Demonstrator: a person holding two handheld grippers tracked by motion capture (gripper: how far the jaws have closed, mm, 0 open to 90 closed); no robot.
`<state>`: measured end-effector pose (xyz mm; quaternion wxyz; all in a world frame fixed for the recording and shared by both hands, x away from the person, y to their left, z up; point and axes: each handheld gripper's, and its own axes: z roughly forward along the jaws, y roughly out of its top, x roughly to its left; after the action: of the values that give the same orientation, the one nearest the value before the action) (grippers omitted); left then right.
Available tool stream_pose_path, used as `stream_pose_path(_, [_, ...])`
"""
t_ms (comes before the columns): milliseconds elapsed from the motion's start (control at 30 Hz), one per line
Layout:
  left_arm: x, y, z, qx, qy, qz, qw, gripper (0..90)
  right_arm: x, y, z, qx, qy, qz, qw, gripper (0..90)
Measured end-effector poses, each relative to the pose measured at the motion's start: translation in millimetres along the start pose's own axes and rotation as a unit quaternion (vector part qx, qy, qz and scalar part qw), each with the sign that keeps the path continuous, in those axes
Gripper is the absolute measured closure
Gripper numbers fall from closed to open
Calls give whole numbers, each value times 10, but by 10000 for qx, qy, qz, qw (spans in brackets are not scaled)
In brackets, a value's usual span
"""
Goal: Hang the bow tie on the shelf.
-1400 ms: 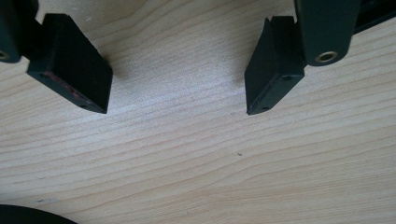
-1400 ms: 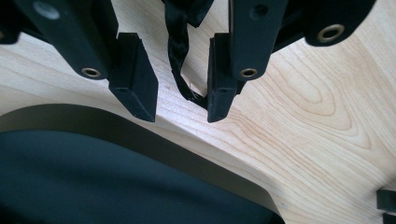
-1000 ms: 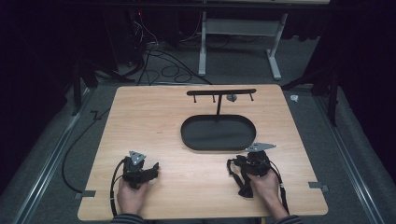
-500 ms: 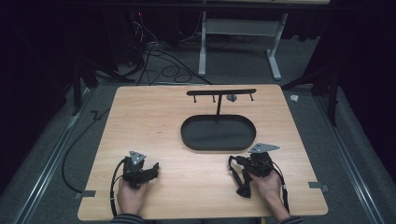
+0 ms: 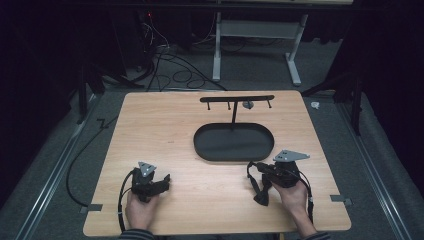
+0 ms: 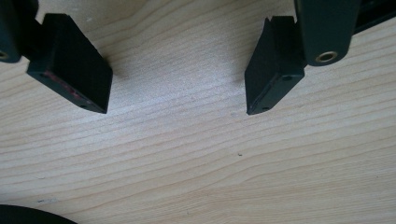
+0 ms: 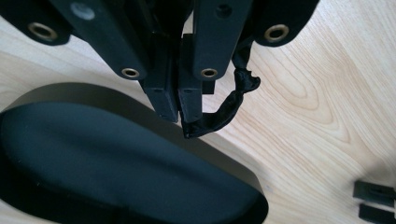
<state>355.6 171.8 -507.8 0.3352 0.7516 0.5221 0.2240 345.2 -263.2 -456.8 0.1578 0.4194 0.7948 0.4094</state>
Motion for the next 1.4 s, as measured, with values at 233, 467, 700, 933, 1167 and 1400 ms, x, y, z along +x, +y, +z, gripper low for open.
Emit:
stream_pose_path(233, [0,0,0,-2,0,-3,10000,237,21,109,-125,-179,-116,-162,9996,889])
stream_pose_path(467, [0,0,0,-2,-1,-3,10000,237,11,237,-248,-377,-128,-200,9990,890])
stream_pose_path(700, [0,0,0,-1,-2,-2,10000,237,-13,361,-294,-473,-160,-258,9984,889])
stream_pose_path(933, [0,0,0,-3,-2,-5,10000,237,-47,506,-321,-551,-159,-271,9980,889])
stream_pose_path(1167, [1,0,0,-1,-3,-3,10000,237,-105,633,-344,-651,-136,-243,9975,889])
stream_pose_path(1400, [0,0,0,-2,-3,-4,10000,237,-163,740,-315,-708,-97,-99,9974,889])
